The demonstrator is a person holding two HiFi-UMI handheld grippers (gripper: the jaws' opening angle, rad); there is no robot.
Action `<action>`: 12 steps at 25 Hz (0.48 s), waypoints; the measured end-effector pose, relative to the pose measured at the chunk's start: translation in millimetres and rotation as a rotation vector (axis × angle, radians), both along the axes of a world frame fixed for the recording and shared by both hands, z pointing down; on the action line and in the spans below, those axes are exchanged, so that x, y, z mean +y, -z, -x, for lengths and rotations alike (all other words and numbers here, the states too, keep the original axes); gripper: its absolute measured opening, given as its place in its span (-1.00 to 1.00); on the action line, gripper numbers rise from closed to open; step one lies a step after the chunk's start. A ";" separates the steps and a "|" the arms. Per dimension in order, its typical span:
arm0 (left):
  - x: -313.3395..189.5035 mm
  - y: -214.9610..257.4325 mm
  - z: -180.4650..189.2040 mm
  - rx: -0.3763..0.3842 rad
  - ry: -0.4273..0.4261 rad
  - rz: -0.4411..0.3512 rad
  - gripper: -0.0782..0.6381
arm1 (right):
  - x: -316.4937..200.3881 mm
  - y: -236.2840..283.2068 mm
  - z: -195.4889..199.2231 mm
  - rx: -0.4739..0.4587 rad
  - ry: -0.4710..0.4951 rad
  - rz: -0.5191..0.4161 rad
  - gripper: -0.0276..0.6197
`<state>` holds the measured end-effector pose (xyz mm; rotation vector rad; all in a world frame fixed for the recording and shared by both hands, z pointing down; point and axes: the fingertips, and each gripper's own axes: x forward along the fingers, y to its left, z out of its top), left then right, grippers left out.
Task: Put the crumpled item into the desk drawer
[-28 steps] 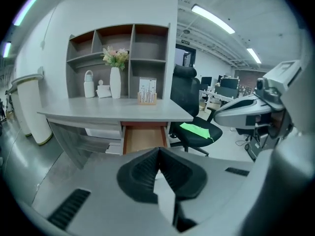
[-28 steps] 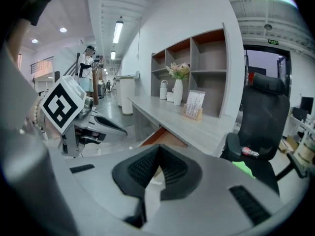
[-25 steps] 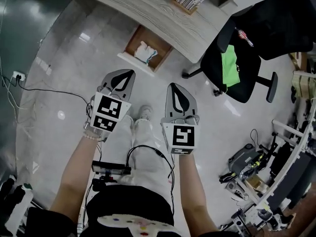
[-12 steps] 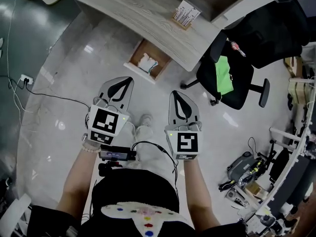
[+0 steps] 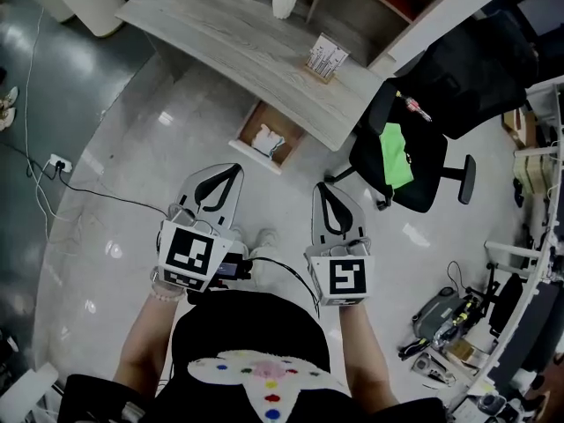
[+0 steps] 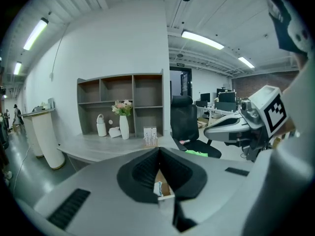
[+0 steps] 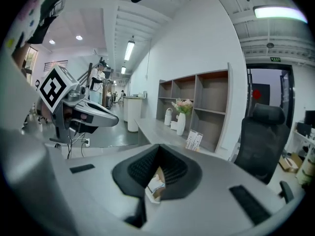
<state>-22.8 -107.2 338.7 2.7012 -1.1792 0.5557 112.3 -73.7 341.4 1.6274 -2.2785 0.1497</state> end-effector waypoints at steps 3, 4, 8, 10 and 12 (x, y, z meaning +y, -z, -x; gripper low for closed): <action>4.5 9.2 2.8 -0.008 -0.011 -0.014 -0.75 | 4.7 9.6 7.0 -0.002 0.018 0.001 -0.91; 5.9 11.1 4.1 -0.016 -0.014 -0.018 -0.75 | 5.0 13.6 10.0 -0.009 0.024 -0.005 -0.91; 12.9 14.9 10.8 -0.036 -0.007 -0.012 -0.75 | 7.9 22.5 11.9 -0.025 0.018 -0.015 -0.91; 13.1 18.7 11.4 -0.031 -0.007 -0.014 -0.75 | 8.0 25.0 9.0 -0.026 0.007 -0.014 -0.91; 11.7 23.3 13.2 -0.024 -0.009 -0.020 -0.75 | 6.1 27.6 7.9 -0.015 0.007 -0.027 -0.91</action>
